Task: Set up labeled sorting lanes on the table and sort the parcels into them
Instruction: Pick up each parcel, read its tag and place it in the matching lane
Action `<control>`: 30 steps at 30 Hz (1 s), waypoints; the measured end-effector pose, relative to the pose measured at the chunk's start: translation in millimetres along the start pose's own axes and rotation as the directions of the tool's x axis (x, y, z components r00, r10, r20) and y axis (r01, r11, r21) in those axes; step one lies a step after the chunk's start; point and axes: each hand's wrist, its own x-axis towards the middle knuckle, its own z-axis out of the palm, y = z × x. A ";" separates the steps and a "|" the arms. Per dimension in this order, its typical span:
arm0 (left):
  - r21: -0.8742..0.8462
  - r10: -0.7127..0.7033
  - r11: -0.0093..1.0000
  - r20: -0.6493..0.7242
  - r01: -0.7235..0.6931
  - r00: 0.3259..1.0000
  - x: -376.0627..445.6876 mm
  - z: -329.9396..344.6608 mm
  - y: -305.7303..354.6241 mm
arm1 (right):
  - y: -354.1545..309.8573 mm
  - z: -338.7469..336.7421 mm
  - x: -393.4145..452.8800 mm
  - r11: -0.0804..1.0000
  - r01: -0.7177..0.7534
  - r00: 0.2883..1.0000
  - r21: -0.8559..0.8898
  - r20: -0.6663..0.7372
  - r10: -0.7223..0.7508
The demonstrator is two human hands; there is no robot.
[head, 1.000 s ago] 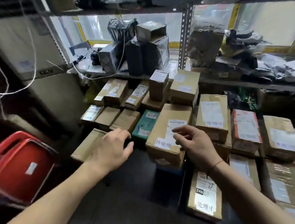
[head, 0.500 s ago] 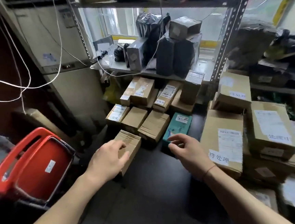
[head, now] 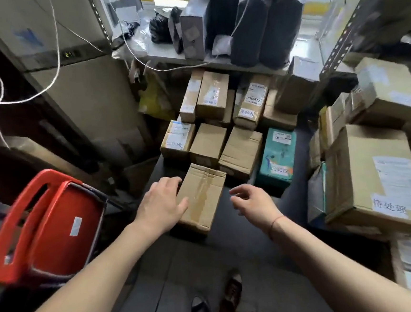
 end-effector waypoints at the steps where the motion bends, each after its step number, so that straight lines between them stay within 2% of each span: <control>1: 0.010 -0.006 1.000 0.013 0.006 1.000 4.4 2.8 -3.8 | 0.3 6.1 6.3 1.000 -0.012 1.000 -0.001 0.014 0.012; 7: 0.046 -0.058 0.997 0.088 0.054 0.994 37.5 15.9 -22.0 | 0.4 29.4 45.7 0.998 -0.067 0.994 0.000 0.082 0.067; 10: 0.053 -0.059 0.997 0.145 0.051 0.988 57.8 26.0 -25.9 | -0.7 35.6 58.2 0.994 -0.109 0.992 -0.001 0.072 0.108; 14: 0.010 -0.083 0.996 0.258 0.083 0.962 77.5 40.0 -29.2 | 1.7 48.1 64.1 0.962 -0.272 0.962 0.027 0.034 0.271; 17: -0.057 -0.086 0.992 0.362 0.114 0.928 89.2 49.6 -34.3 | 2.9 60.7 67.9 0.916 -0.401 0.912 0.010 0.101 0.398; 19: -0.112 -0.073 0.985 0.419 0.132 0.905 92.3 55.4 -40.2 | 5.4 71.5 68.6 0.897 -0.439 0.894 0.057 0.129 0.430; 24: -0.229 0.001 0.967 0.454 0.115 0.891 93.8 58.4 -49.9 | -0.3 84.5 67.5 0.884 -0.441 0.897 0.155 0.101 0.430; 30: -0.436 0.042 0.889 0.378 0.138 0.925 101.3 35.2 -50.1 | -11.9 76.7 66.9 0.875 -0.349 0.937 0.335 0.090 0.339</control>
